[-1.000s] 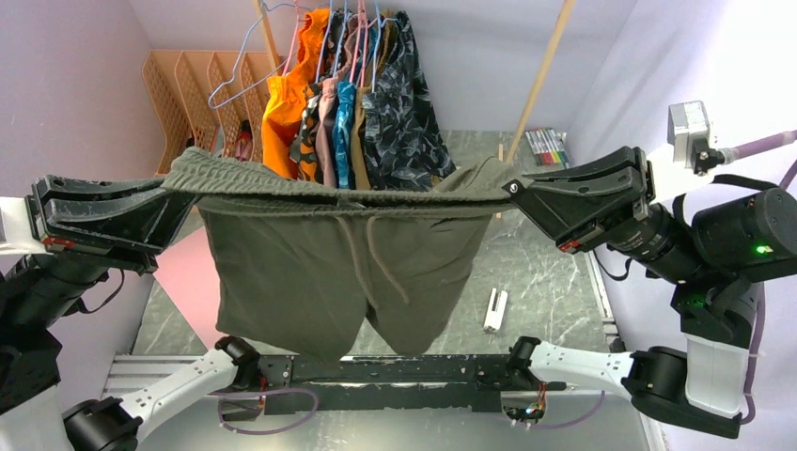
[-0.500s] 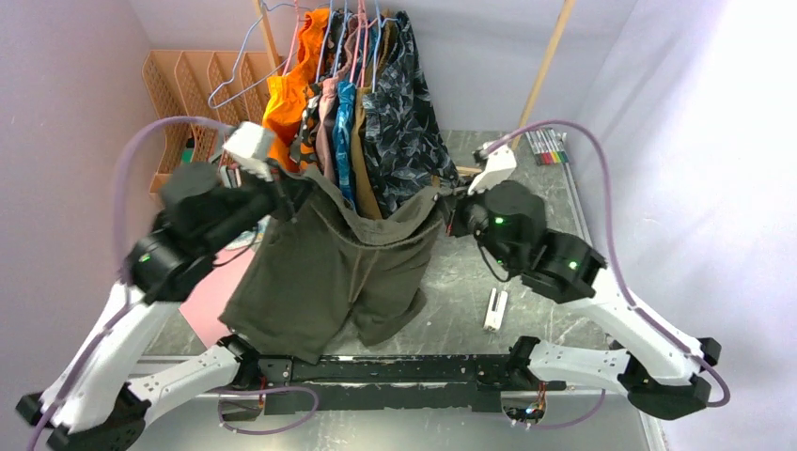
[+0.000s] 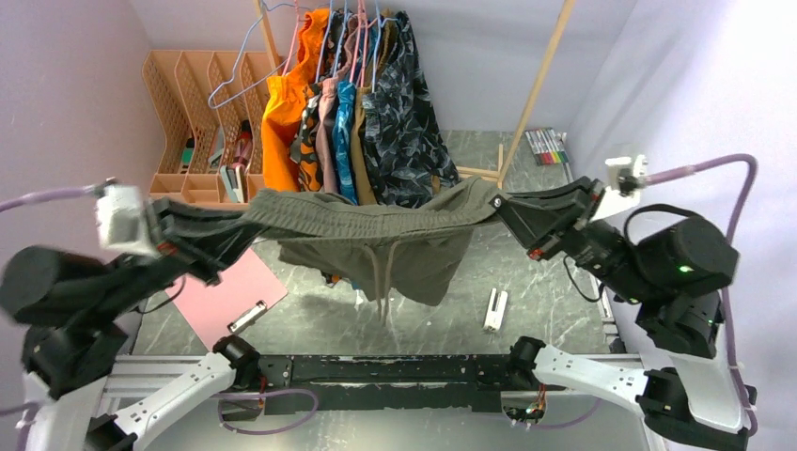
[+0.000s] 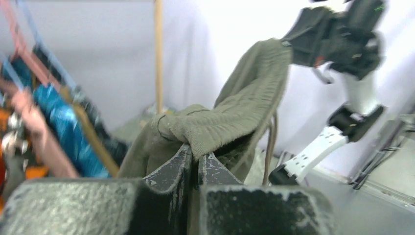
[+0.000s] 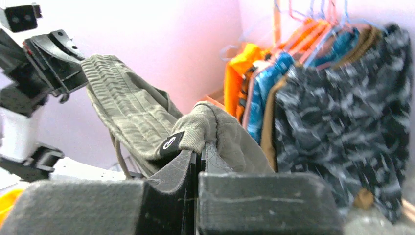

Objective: Place the shorts on the hanger
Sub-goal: Adjust the shorts at the center of the board.

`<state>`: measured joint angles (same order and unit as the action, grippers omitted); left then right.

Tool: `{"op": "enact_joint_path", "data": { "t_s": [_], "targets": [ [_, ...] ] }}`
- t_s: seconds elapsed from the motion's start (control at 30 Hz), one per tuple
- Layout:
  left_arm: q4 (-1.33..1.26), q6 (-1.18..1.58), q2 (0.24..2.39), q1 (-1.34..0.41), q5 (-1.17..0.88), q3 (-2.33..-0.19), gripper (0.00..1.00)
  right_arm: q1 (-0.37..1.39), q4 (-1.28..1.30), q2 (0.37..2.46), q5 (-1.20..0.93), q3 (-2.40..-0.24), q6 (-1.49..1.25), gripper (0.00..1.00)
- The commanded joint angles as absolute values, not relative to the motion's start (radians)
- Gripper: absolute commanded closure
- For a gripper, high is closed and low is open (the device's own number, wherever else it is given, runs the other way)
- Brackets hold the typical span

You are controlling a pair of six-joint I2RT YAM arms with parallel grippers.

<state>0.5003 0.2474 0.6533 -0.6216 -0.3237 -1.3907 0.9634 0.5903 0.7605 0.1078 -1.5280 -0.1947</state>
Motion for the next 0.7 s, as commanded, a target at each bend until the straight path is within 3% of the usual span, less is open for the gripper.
{"op": "enact_joint_path", "data": {
  "t_s": [0.0,0.1,0.37,0.53,0.67],
  "targets": [
    [0.399,0.226,0.627,-0.620,-0.522,-1.476,0.93,0.960,0.526,0.751,-0.048,-1.576,-0.147,1.00],
    [0.413,0.211,0.629,-0.619,-0.498,-1.507,0.93,0.962,0.486,0.747,0.039,-1.552,-0.141,1.00],
    [0.397,0.187,0.727,-0.619,-0.340,-1.336,0.93,0.962,0.447,0.859,0.609,-1.319,-0.250,1.00],
    [0.345,0.257,0.805,-0.619,-0.219,-1.156,0.93,0.954,0.448,0.906,0.698,-1.144,-0.418,1.00],
    [0.315,0.348,0.846,-0.620,0.001,-0.992,0.93,0.895,0.427,0.937,0.648,-0.994,-0.537,1.00]
  ]
}}
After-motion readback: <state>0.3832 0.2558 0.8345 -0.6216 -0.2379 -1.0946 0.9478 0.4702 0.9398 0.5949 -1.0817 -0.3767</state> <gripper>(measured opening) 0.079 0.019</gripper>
